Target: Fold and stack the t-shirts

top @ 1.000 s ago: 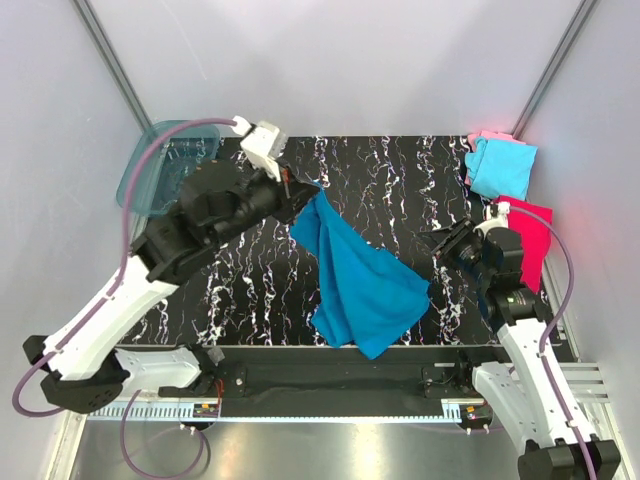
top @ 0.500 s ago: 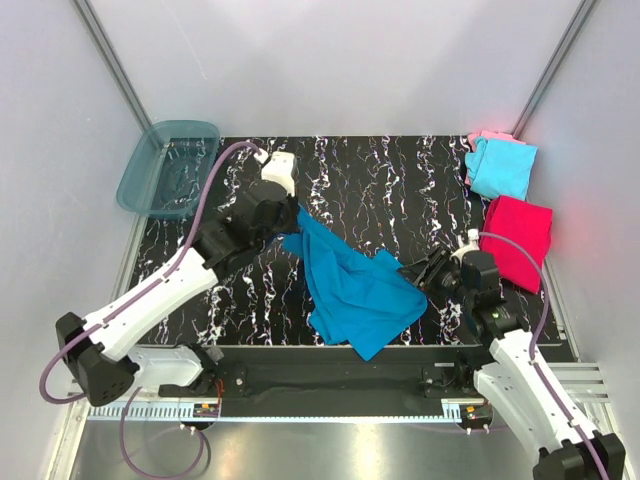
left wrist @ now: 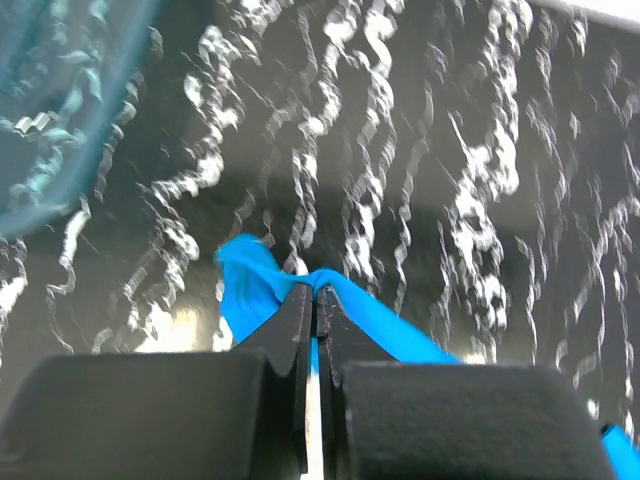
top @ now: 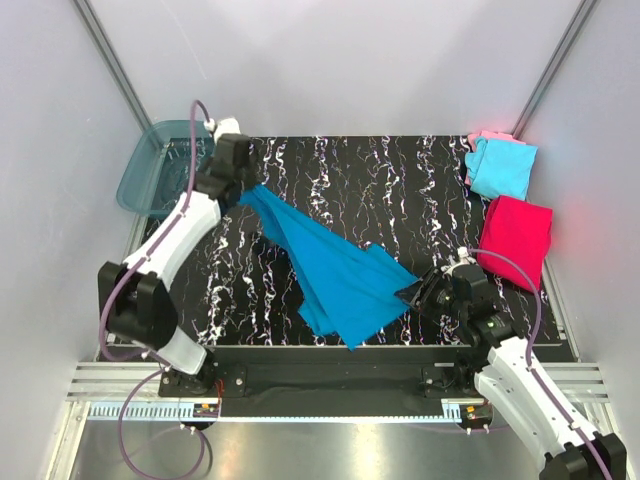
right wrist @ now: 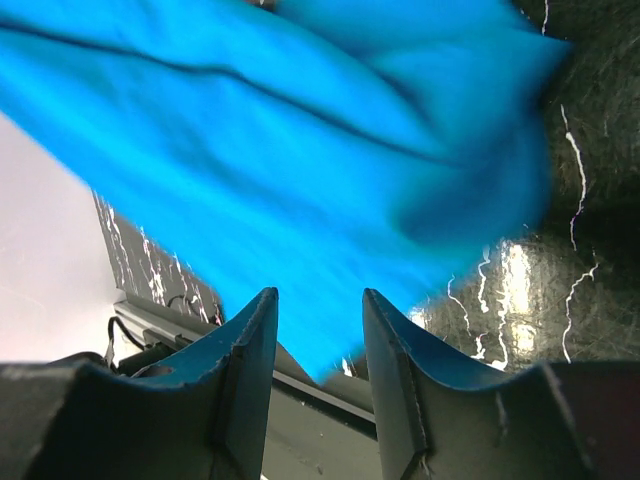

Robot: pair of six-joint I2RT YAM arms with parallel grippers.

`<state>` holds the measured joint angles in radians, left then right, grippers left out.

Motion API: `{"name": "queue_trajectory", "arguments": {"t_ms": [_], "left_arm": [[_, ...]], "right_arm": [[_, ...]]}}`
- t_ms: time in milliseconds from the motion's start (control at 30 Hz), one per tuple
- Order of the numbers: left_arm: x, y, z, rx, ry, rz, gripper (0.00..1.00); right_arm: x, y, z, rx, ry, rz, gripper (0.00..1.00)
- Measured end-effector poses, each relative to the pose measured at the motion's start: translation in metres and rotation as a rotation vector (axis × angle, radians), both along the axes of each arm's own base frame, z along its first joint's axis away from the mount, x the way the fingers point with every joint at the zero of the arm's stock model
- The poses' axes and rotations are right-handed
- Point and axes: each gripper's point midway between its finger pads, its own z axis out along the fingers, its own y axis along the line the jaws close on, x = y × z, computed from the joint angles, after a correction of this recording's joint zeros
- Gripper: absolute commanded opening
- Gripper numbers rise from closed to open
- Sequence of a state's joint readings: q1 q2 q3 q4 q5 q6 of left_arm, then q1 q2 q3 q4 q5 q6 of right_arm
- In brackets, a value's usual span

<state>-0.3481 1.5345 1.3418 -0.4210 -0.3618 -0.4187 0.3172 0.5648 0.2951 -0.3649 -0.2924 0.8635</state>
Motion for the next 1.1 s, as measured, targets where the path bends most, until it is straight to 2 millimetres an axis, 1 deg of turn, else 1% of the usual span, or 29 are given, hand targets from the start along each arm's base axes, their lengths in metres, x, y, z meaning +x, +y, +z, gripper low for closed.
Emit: {"name": "queue_trajectory", "arguments": {"t_ms": [67,133,233,267,333,400,467,567,600,667,733,800,867,933,1000,1100], "left_arm": [[0.018,0.014,0.008,-0.014,-0.012,0.032,0.00],[0.037,0.026,0.020,-0.020,-0.034,0.060,0.00],[0.058,0.030,0.036,-0.020,-0.068,0.065,0.00],[0.063,0.029,0.037,-0.020,-0.074,0.062,0.00],[0.066,0.027,0.033,-0.023,-0.069,0.055,0.00],[0.067,0.024,0.023,-0.028,-0.051,0.042,0.00],[0.064,0.021,0.005,-0.031,-0.019,0.030,0.00],[0.056,0.018,-0.020,-0.035,0.037,0.016,0.00],[0.053,0.017,-0.026,-0.036,0.052,0.013,0.00],[0.051,0.016,-0.031,-0.047,0.065,0.009,0.00],[0.052,0.014,-0.030,-0.055,0.061,0.007,0.00],[0.052,0.014,-0.030,-0.057,0.060,0.007,0.00],[0.051,0.014,-0.029,-0.055,0.061,0.007,0.00],[0.050,0.015,-0.027,-0.055,0.060,0.007,0.00],[0.047,0.016,-0.022,-0.057,0.051,0.007,0.00],[0.038,0.018,-0.013,-0.061,0.037,0.006,0.00]], "right_arm": [[0.000,-0.001,-0.001,-0.006,0.000,-0.002,0.47],[0.001,-0.002,-0.003,-0.013,0.004,-0.005,0.46],[0.000,-0.002,-0.009,-0.027,0.029,-0.002,0.46],[0.000,-0.002,-0.011,-0.031,0.040,-0.001,0.46],[0.000,-0.001,-0.016,-0.036,0.060,0.002,0.46],[0.001,0.002,-0.020,-0.040,0.073,0.012,0.46],[0.003,0.007,-0.024,-0.043,0.080,0.033,0.46],[0.003,0.021,-0.035,-0.057,0.104,0.084,0.45],[0.000,0.028,-0.040,-0.065,0.120,0.112,0.45],[-0.006,0.042,-0.051,-0.091,0.143,0.165,0.45],[-0.008,0.059,-0.058,-0.112,0.154,0.215,0.45],[-0.008,0.079,-0.061,-0.132,0.151,0.258,0.44],[-0.005,0.103,-0.057,-0.138,0.124,0.300,0.44],[0.001,0.129,-0.047,-0.128,0.079,0.328,0.44],[0.012,0.152,-0.038,-0.115,0.036,0.337,0.43],[0.027,0.179,-0.030,-0.100,-0.005,0.339,0.43]]}}
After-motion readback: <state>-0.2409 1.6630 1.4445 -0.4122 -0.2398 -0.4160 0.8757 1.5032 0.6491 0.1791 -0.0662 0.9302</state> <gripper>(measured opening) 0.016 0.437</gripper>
